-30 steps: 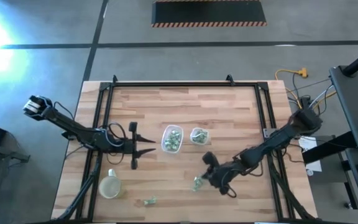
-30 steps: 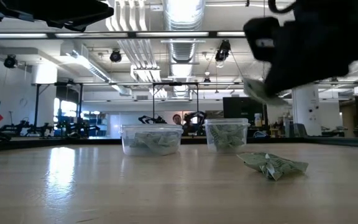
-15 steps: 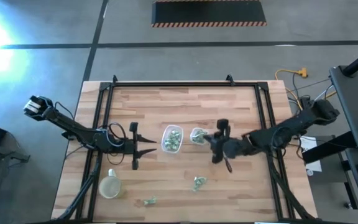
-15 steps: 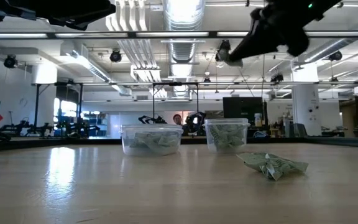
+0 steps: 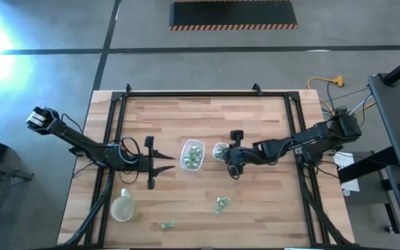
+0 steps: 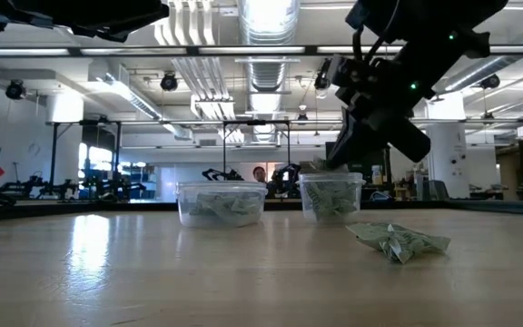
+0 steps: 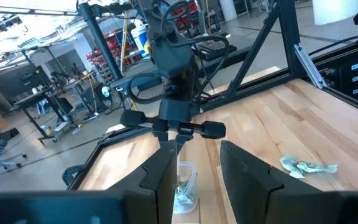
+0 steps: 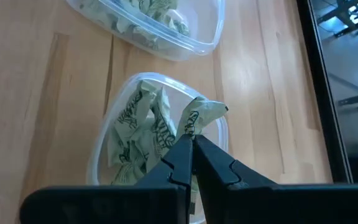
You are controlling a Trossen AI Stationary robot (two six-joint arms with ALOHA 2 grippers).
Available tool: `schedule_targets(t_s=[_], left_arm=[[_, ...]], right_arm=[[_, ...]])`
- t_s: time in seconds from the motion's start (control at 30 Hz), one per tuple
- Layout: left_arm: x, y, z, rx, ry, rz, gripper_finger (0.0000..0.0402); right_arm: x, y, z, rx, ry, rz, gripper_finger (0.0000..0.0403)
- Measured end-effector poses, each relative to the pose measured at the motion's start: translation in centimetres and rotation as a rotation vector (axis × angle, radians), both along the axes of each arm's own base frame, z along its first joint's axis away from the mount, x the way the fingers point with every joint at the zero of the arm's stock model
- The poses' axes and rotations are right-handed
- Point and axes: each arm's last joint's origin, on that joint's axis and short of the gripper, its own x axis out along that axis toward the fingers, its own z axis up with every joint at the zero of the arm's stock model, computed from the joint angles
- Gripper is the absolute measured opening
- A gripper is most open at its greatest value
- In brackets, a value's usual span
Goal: Pick and place items into bin
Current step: Put the white stevia packet into the right transparent bin
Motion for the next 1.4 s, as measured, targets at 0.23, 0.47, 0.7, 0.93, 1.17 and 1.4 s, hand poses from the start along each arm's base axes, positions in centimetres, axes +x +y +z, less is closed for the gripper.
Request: schedule_targets(t_s=[0.23, 0.47, 0.7, 0.93, 1.17, 1.4], left_arm=[[0.00, 0.00, 0.00, 0.000, 0.000, 0.000, 0.0107], [-0.01, 0.01, -0.05, 0.001, 0.001, 0.000, 0.0107], [-0.04, 0.03, -0.17, 0.003, 0.005, 0.001, 0.0107], [-0.06, 0.04, -0.22, 0.004, 0.006, 0.001, 0.0107], [-0.06, 0.04, -0.24, 0.004, 0.007, 0.001, 0.0107], [-0.06, 0.04, -0.25, 0.004, 0.007, 0.001, 0.0107]], right_arm=[[0.08, 0.01, 0.16, 0.040, -0.024, -0.024, 0.0009], [0.32, -0.17, -0.35, 0.101, -0.008, 0.003, 0.0009], [0.40, -0.18, -0.45, 0.129, -0.007, 0.018, 0.0009], [0.42, -0.18, -0.45, 0.156, -0.013, 0.010, 0.0009], [0.28, -0.20, -0.64, 0.167, -0.013, -0.005, 0.0046], [0.25, -0.37, -0.36, 0.101, -0.021, -0.027, 0.0108]])
